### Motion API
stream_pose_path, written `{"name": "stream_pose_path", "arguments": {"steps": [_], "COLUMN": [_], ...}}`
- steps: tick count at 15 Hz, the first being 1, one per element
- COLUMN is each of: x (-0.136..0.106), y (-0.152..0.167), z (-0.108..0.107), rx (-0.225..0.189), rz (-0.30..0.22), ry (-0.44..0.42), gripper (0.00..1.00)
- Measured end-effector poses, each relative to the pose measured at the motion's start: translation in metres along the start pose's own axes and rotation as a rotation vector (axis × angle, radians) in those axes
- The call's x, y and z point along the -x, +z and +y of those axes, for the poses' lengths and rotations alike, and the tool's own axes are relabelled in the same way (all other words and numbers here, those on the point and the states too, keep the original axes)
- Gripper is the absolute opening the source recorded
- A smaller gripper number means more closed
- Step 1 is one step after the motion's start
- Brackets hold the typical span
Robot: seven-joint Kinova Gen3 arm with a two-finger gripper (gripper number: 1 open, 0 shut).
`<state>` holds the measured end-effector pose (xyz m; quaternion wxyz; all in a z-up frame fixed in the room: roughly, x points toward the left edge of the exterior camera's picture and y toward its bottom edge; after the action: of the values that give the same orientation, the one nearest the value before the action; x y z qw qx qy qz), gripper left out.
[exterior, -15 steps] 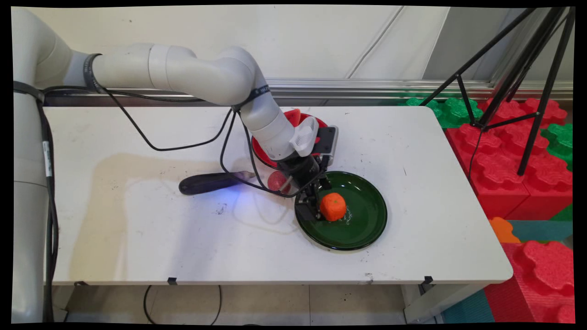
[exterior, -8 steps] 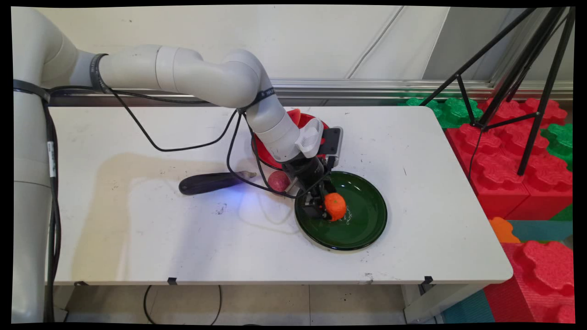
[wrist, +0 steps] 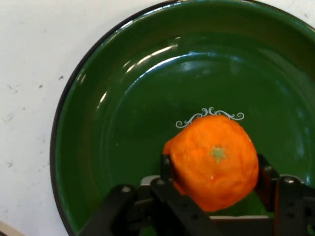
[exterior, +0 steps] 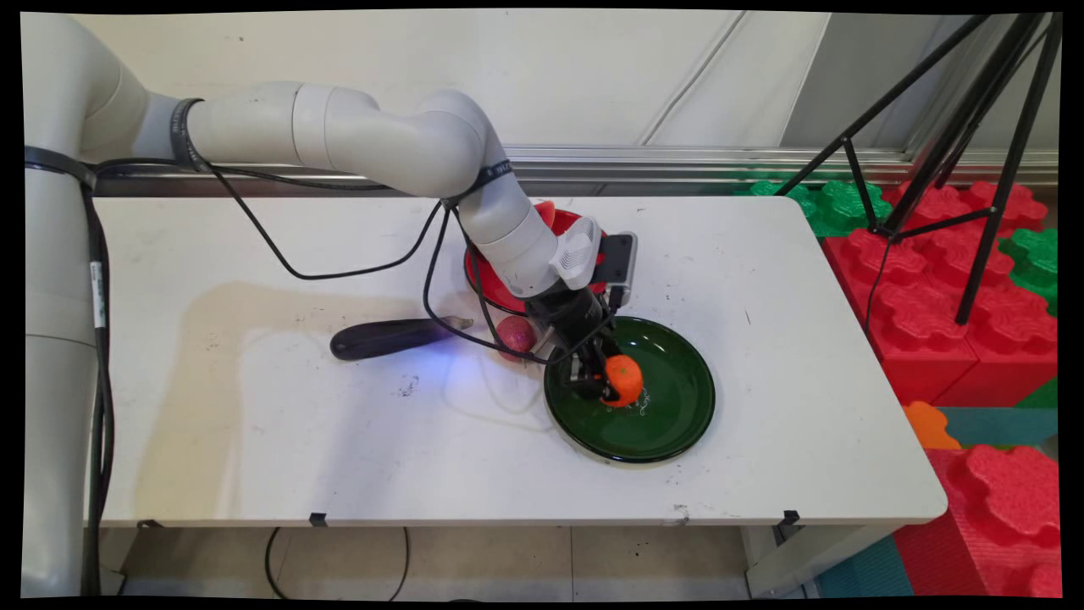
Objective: Place the picked object on the table
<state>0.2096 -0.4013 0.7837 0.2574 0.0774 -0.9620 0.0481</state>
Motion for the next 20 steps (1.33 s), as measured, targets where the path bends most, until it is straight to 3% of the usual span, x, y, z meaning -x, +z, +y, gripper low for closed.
{"name": "stream_pose_path", "arguments": {"steps": [7,20], "x": [-0.005,0.015], "y": [-0.021,-0.112], "z": [-0.001,0.018], "rx": [-0.022,-0.082], "rz": [0.035,0.139], "ry": [-0.058,-0.132], "gripper": [0.0,0.0]}}
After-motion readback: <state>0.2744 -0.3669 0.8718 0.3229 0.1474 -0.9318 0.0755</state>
